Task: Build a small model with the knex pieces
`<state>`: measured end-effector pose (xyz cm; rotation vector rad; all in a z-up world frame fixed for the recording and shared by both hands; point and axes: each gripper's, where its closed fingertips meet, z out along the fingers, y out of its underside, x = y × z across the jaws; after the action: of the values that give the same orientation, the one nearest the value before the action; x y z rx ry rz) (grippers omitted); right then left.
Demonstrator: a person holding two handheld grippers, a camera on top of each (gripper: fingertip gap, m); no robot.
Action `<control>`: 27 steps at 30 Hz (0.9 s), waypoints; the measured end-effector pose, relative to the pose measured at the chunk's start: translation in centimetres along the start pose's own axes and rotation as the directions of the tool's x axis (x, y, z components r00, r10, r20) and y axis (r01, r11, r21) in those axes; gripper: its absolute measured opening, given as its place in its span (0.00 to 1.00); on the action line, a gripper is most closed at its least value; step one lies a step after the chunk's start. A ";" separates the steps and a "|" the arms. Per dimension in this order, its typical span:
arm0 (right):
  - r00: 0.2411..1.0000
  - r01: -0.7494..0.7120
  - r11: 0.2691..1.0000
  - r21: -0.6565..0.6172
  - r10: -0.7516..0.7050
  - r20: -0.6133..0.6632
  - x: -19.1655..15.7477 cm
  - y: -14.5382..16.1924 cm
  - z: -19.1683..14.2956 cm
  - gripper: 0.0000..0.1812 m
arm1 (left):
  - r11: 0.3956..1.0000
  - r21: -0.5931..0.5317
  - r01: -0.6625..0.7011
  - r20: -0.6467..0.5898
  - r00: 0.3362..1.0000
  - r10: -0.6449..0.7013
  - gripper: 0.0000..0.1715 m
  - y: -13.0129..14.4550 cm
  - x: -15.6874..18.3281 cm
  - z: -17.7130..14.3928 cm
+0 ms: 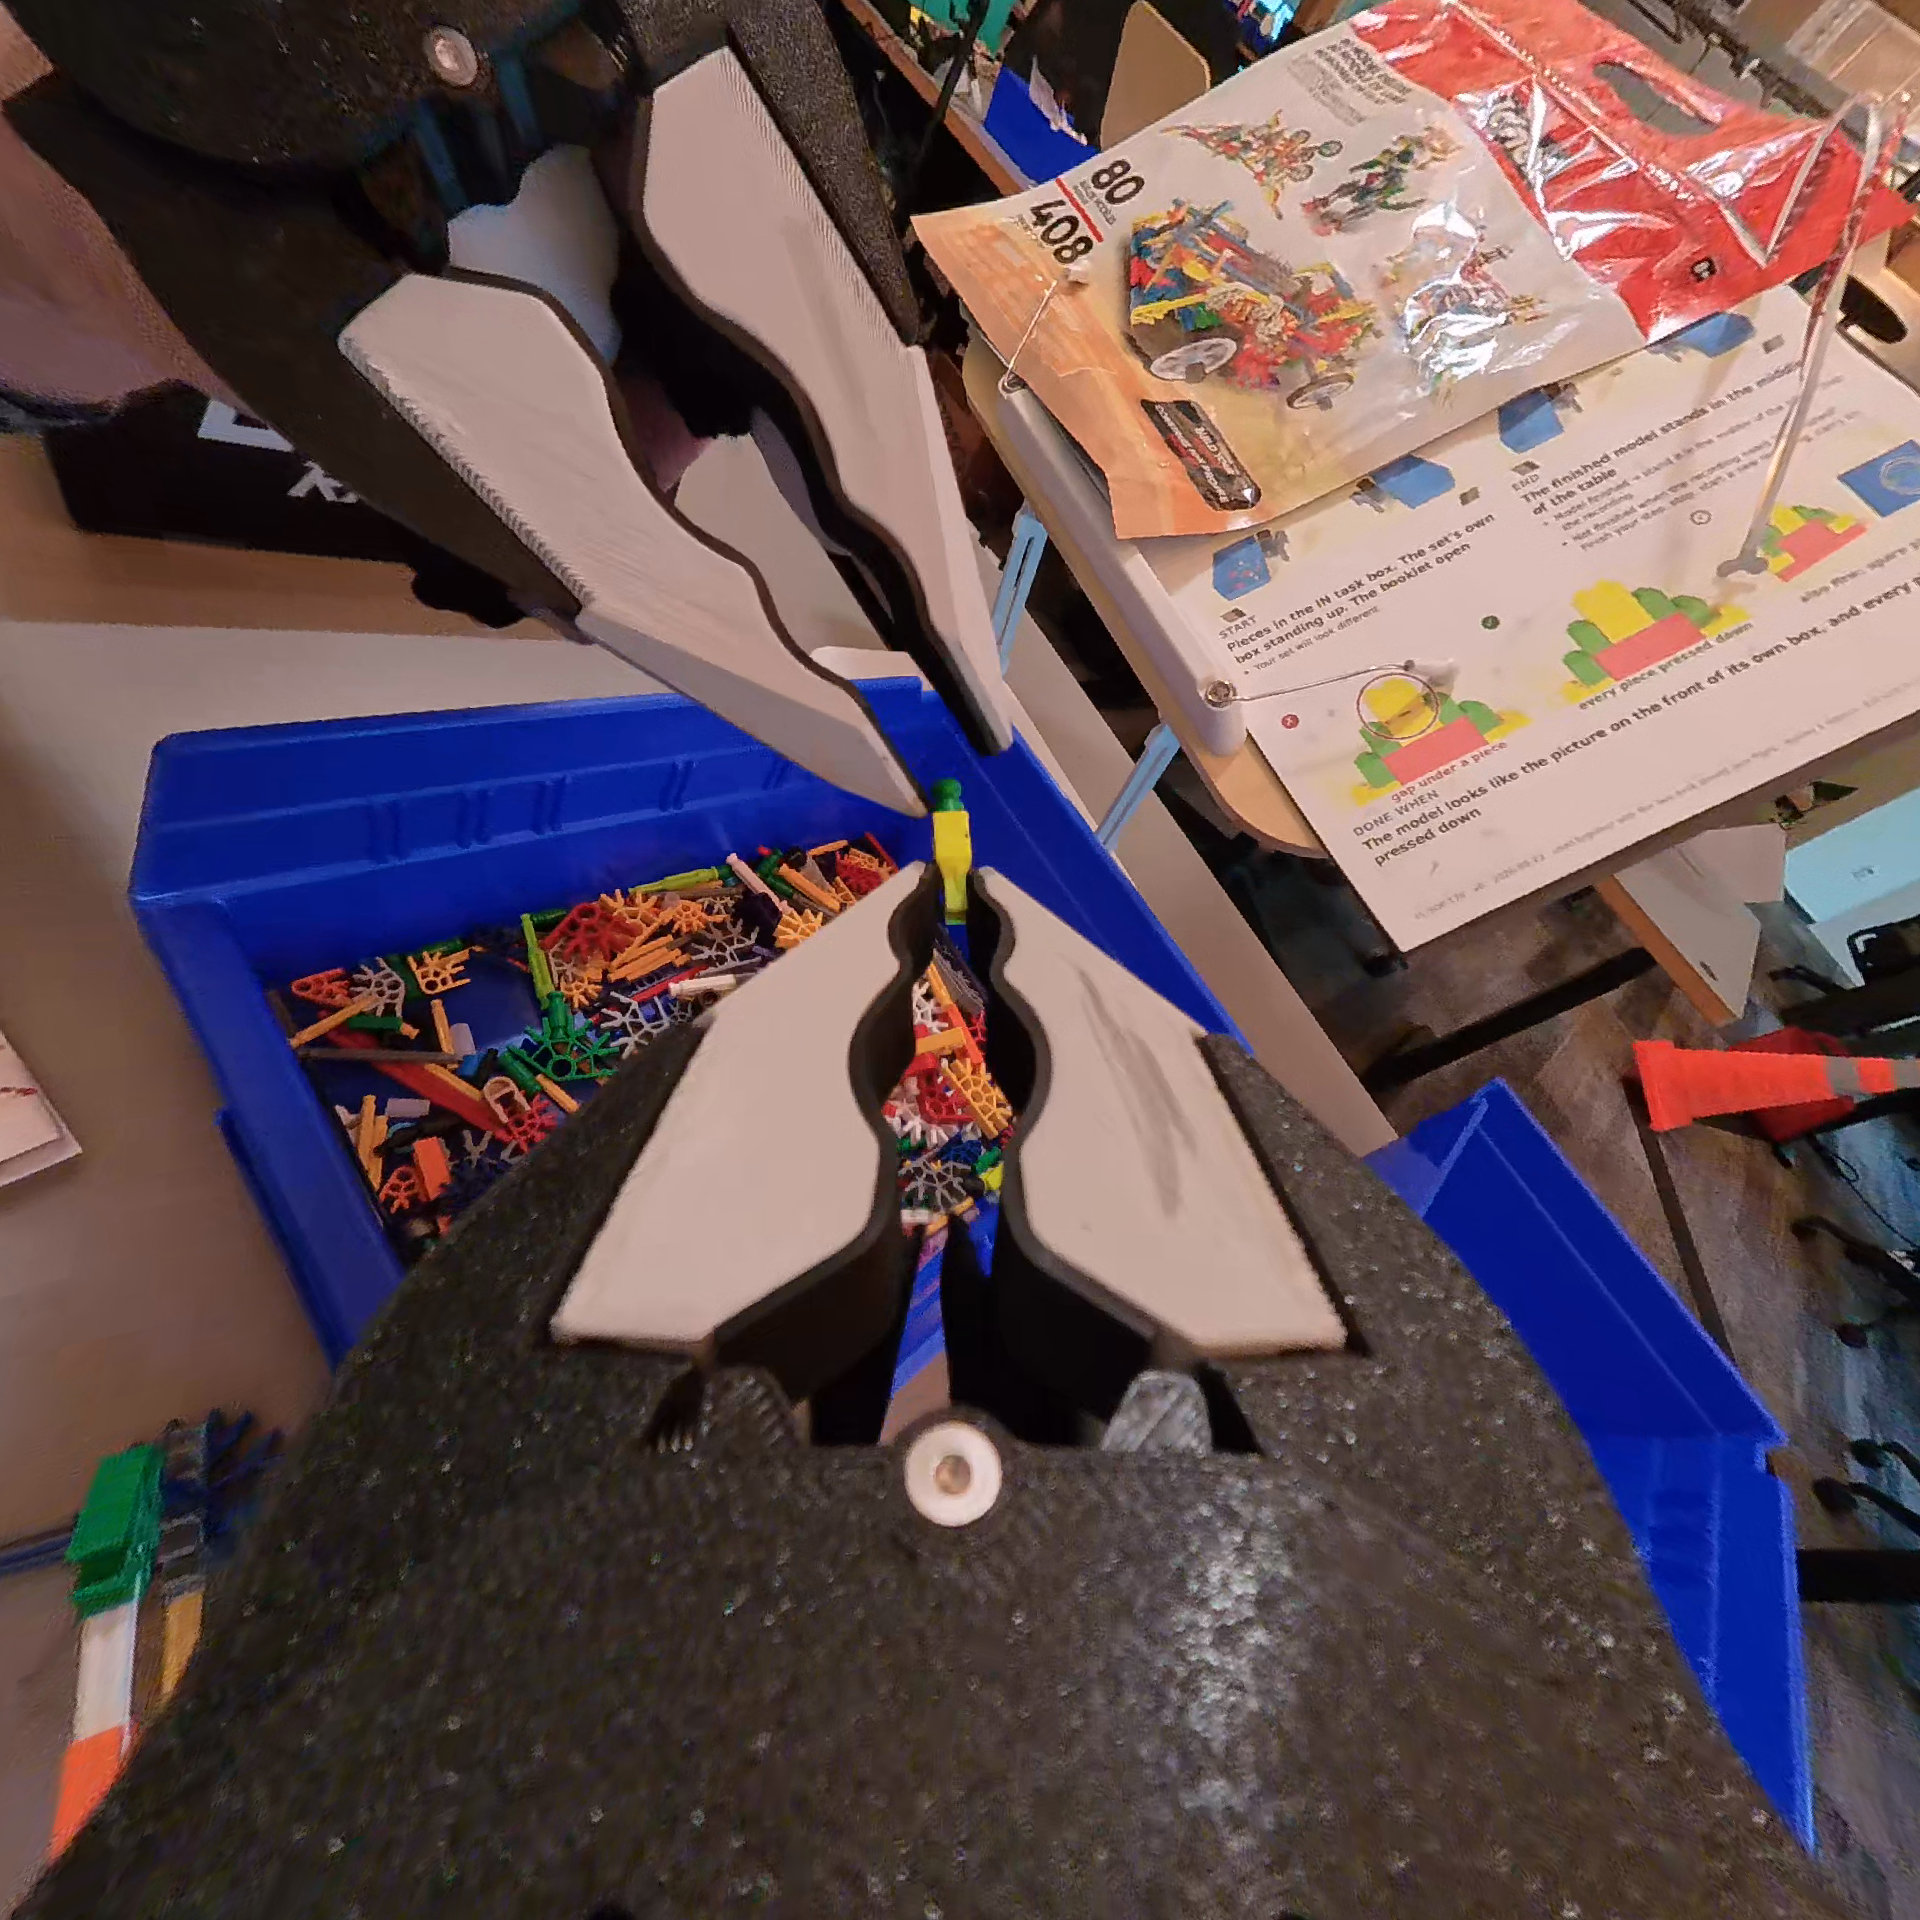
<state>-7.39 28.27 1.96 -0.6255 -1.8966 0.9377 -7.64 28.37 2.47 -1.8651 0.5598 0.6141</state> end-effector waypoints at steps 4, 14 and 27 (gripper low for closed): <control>1.000 -0.004 1.000 0.014 0.003 0.015 -0.2 0.0 -0.3 0.02 | 1.000 -0.003 -0.009 -0.045 0.999 0.009 0.08 0.1 0.7 0.1; 1.000 -0.015 1.000 0.002 0.015 0.004 -0.2 0.2 0.0 0.02 | 1.000 -0.006 -0.023 -0.027 0.999 0.023 0.04 0.3 0.8 0.6; 0.995 -0.065 0.995 -0.070 0.059 -0.082 0.2 1.6 1.0 0.01 | 0.995 -0.100 -0.013 0.045 0.999 0.017 0.03 1.6 0.8 1.8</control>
<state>-8.32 28.98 0.49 -0.7584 -1.8560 0.8730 -8.31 29.45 0.22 -1.9371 0.5220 0.7039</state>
